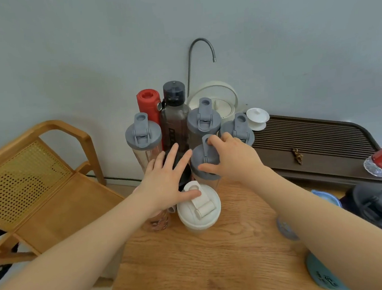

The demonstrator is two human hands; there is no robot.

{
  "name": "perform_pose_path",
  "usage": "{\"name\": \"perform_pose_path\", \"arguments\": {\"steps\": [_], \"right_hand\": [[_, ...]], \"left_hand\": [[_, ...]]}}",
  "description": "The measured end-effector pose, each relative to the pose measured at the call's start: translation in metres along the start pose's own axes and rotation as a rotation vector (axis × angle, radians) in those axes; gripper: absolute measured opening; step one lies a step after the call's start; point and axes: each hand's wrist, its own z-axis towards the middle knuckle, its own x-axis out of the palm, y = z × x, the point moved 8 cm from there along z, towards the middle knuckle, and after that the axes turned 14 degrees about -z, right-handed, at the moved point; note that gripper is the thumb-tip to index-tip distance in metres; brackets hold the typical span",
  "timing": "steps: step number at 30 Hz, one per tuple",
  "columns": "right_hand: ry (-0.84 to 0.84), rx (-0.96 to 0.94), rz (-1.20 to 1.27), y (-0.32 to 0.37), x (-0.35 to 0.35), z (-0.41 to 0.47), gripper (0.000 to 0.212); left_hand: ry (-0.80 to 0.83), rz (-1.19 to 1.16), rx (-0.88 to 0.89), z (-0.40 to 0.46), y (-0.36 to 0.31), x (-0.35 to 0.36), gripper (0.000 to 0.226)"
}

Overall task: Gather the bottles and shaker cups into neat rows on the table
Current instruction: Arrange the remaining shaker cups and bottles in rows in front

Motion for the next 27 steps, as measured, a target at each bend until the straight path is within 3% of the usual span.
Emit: {"name": "perform_pose_path", "arguments": {"steps": [5,9,13,17,22,27], "right_hand": [[-0.107,-0.094,-0.05,0.001,-0.002,-0.005,0.069],[-0.337,0.097,0.1,-0.049,-0.015,0.0,0.056],[-0.003,0.179,0.067,-0.088,0.021,0.021,0.083],[0.109,0.125,0.339,-0.087,0.034,0.038,0.109],[0.019,0.139,0.312,-0.088,0.027,0.048,0.085],[0.036,0.143,0.242,-0.084,0.03,0.053,0.08]], "left_hand": [[0.041,0.005,0.125,0.006,-0.007,-0.001,0.088],[0.05,0.028,0.157,0.009,-0.008,0.0,0.085],[0.035,0.052,0.186,0.009,-0.007,0.003,0.082],[0.023,0.054,0.189,0.011,-0.006,0.004,0.083],[0.041,0.053,0.183,0.012,-0.005,0.006,0.084],[0.052,0.066,0.174,0.012,-0.005,0.007,0.084]]}}
